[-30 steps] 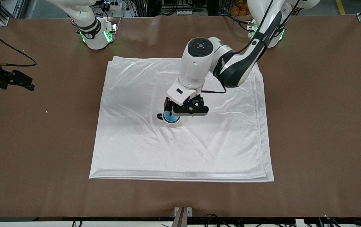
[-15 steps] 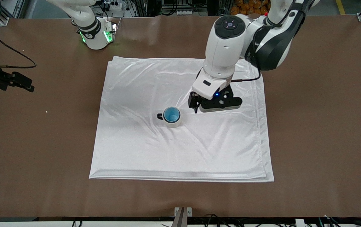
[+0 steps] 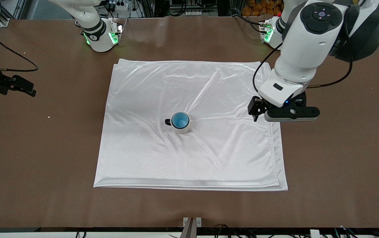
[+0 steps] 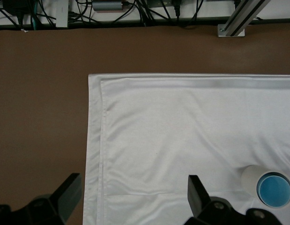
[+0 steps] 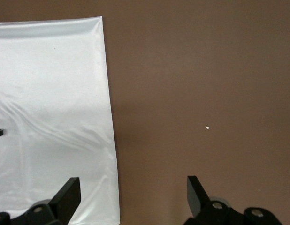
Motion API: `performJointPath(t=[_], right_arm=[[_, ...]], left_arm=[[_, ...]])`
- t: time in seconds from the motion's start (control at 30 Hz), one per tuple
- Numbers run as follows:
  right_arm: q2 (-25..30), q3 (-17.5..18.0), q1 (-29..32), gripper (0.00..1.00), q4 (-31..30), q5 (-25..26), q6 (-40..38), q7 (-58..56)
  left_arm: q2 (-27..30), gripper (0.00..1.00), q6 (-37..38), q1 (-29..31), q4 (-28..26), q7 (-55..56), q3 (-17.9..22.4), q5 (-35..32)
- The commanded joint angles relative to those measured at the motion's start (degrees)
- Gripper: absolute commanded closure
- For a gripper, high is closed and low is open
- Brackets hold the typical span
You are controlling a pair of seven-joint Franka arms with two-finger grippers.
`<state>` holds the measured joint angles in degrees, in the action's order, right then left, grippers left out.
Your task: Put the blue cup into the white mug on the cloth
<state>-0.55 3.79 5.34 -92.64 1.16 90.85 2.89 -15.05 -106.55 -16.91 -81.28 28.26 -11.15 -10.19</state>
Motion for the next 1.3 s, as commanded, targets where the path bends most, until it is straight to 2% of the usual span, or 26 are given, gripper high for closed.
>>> performJointPath(t=[0.0,0.4,0.67,0.97,1.27], right_arm=[[1.0,0.6,0.8,0.0,-0.9,0.2,-0.2,0.9],[1.0,0.6,0.7,0.0,-0.8,0.2,-0.3,0.9],[1.0,0.7,0.7,0.0,-0.8,0.2,-0.5,0.9],[1.0,0.6,0.8,0.0,-0.8,0.2,-0.6,0.8],[1.0,0.6,0.8,0.0,-0.8,0.2,-0.6,0.7]], left_arm=[[2.4,0.0,1.9,1.5,-1.2,-0.8,-0.4,1.5],[5.4,0.0,4.4,6.4,-1.2,-2.2,-0.4,2.2],[6.9,0.0,5.1,10.0,-1.8,-10.4,0.5,2.8],[7.4,0.0,5.9,13.0,-2.1,-15.0,0.6,3.3],[9.3,0.0,5.9,12.2,-4.3,-17.8,4.6,6.0]])
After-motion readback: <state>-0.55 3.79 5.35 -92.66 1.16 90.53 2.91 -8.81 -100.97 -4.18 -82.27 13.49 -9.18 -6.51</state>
